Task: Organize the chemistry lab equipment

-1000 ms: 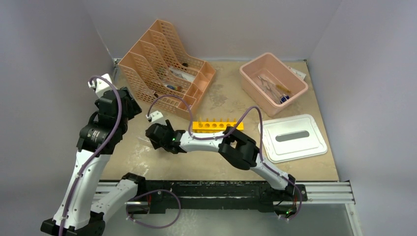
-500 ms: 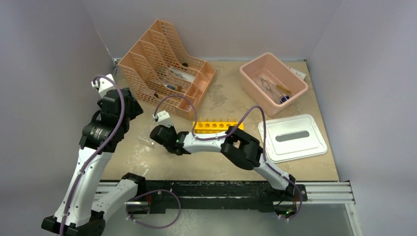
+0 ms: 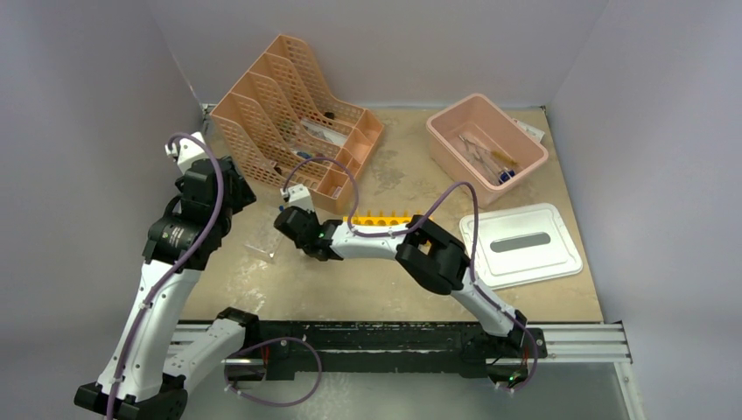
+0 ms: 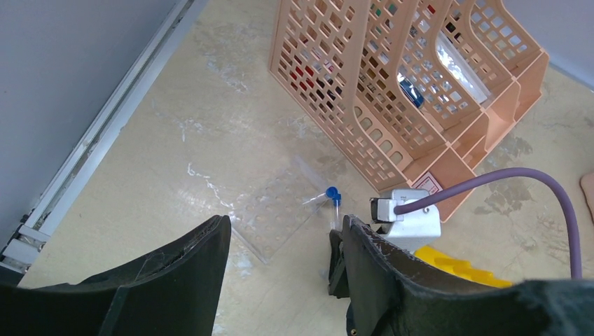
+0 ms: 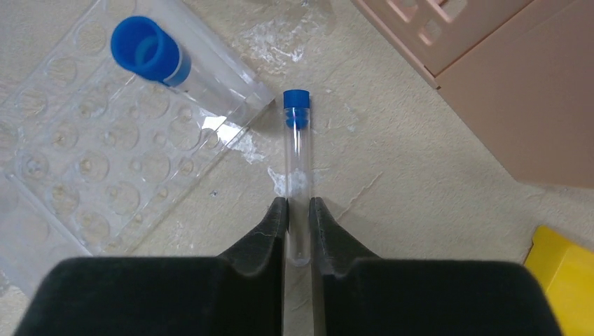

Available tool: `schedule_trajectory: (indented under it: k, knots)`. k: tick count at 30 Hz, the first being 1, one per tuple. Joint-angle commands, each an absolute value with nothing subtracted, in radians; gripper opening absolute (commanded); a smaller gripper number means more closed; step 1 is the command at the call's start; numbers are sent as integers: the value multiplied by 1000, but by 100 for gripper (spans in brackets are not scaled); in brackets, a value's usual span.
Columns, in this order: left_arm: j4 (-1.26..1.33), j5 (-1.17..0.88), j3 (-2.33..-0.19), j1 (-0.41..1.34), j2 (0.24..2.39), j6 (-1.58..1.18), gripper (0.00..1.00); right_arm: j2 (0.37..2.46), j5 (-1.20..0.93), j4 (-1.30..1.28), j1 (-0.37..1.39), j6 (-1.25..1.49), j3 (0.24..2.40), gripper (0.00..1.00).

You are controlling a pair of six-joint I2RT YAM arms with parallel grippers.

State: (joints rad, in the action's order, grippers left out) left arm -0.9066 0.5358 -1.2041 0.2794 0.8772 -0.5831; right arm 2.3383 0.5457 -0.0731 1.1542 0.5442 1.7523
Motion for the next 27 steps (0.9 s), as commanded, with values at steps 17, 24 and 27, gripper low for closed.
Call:
schedule_trajectory:
  k: [17,24,27]
  knots:
    - [-866,378,-1061,273,825,-652,66,1866,351,294,1146,270,1276,3]
    - [-813,188,-1124,272,854,-658,74,1673,238,483,1142,195,1141,2]
    - [-740,-41,-1121,272,862,-660,76,1595,209,543,1139,168,1098,2]
